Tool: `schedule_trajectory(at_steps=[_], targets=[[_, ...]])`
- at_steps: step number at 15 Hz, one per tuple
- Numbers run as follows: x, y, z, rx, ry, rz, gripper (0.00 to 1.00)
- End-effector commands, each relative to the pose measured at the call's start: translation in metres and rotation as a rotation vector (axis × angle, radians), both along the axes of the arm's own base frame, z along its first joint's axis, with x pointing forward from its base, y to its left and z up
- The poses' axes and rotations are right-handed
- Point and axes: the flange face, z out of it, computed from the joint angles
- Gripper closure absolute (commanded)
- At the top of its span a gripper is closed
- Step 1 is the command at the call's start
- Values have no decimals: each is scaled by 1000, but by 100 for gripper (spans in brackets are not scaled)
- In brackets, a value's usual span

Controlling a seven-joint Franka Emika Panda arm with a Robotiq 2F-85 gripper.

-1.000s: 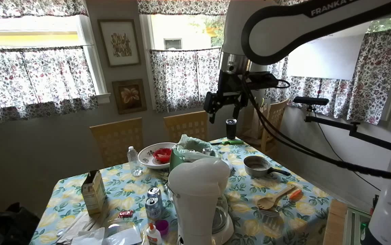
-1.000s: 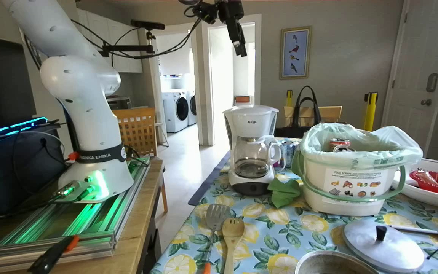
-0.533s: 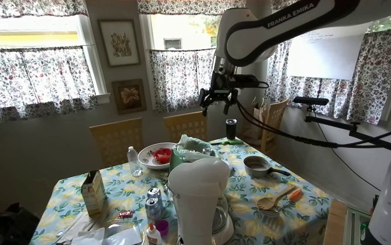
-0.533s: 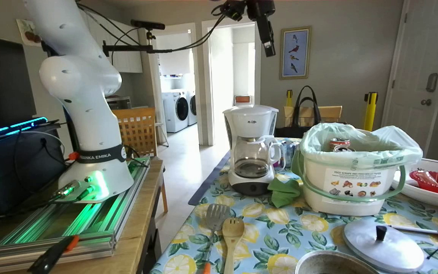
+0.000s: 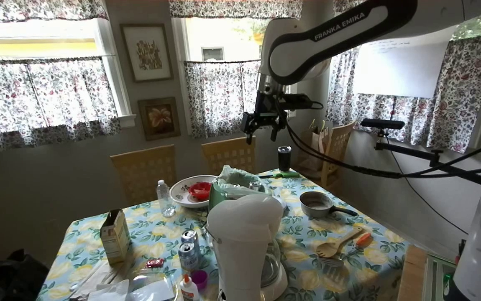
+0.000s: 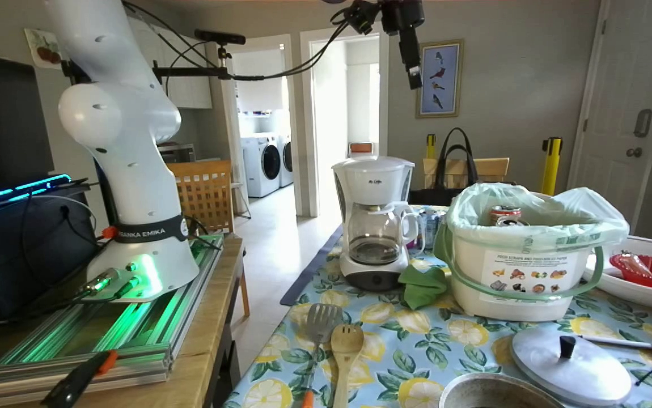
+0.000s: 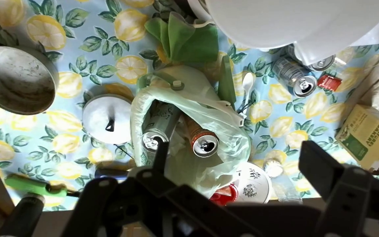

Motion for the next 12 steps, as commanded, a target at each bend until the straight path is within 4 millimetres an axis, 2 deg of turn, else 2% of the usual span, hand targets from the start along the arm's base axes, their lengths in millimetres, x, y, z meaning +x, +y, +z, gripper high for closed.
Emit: schedule_trajectory(at_steps=[1,2,7,9,12], targets=[[0,0,1,0,0,1,0],[11,-8,1,29,-20,-73,0],[34,-54,-3,129,-53,-303,0],[42,-65,-10,121,-66,-255,0],[53,-75,-30,116,-44,-241,0]])
